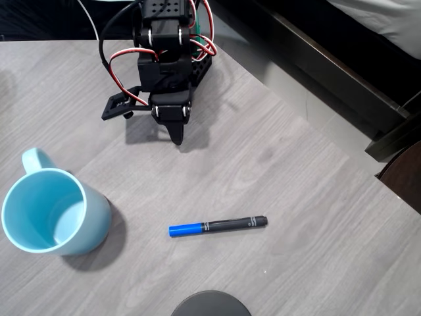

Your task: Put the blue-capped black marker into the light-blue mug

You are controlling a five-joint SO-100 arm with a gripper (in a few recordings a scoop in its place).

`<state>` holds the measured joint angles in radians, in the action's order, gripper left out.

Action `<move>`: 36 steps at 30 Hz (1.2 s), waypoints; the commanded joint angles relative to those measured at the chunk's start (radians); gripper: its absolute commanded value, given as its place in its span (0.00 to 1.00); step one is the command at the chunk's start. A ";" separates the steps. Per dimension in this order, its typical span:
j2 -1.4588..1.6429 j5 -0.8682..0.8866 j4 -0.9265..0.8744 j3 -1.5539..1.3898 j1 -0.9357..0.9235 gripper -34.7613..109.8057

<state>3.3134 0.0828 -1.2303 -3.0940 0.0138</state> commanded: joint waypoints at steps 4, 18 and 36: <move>0.023 0.000 -0.008 -0.003 0.003 0.24; 0.023 0.000 -0.008 -0.003 0.003 0.24; 0.026 -0.164 0.029 -0.003 0.276 0.29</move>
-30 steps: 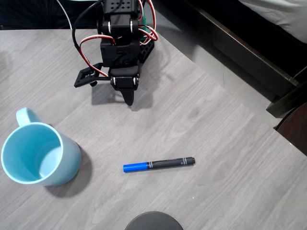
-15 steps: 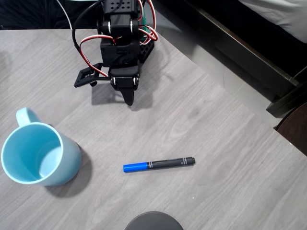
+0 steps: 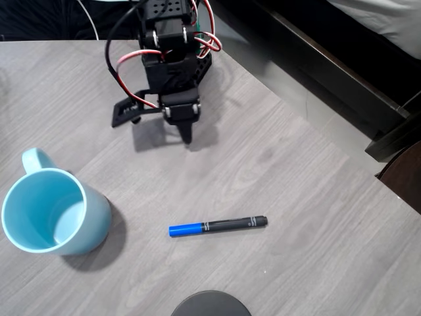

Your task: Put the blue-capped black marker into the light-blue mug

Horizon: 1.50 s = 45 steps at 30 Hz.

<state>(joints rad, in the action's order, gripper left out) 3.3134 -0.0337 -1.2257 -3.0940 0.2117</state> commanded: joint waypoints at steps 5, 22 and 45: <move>0.026 -0.216 0.121 0.034 0.098 0.24; -1.399 0.044 0.146 1.273 0.015 0.24; -1.940 0.215 0.272 1.482 0.098 0.37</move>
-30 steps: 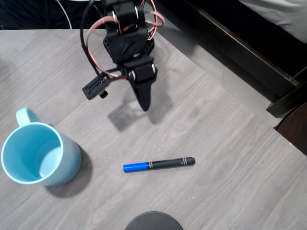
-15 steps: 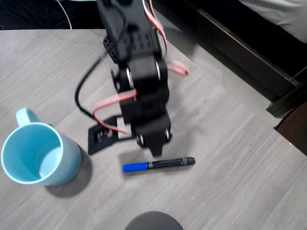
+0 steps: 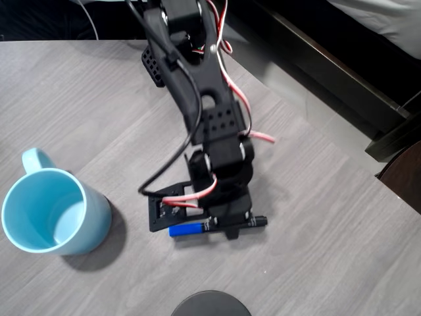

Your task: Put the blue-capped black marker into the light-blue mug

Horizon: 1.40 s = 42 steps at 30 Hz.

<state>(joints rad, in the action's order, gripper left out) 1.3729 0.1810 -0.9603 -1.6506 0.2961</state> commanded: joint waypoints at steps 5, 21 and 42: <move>-0.015 0.003 -0.005 0.038 0.015 0.37; -0.147 -0.005 0.023 0.074 0.009 0.24; 0.437 0.126 -0.147 0.192 -0.092 0.24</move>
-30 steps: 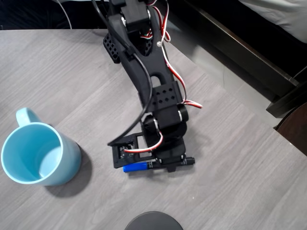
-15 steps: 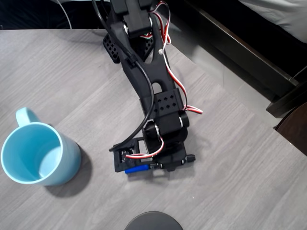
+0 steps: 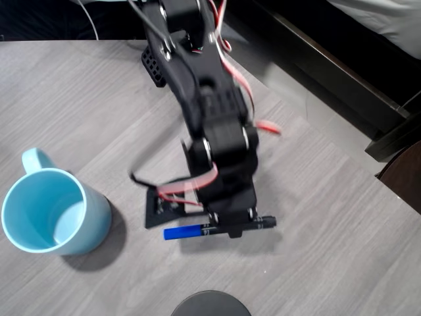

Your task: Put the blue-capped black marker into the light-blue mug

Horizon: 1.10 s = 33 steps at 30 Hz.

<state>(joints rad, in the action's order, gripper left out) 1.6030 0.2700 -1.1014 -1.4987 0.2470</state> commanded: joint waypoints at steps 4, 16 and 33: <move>0.327 0.130 -0.003 0.032 -0.179 0.24; 0.342 0.403 0.144 -0.110 -0.520 0.24; 0.367 0.624 0.541 -0.354 -0.589 0.24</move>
<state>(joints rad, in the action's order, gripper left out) 1.9267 0.8682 -0.6029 -1.8515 -0.3298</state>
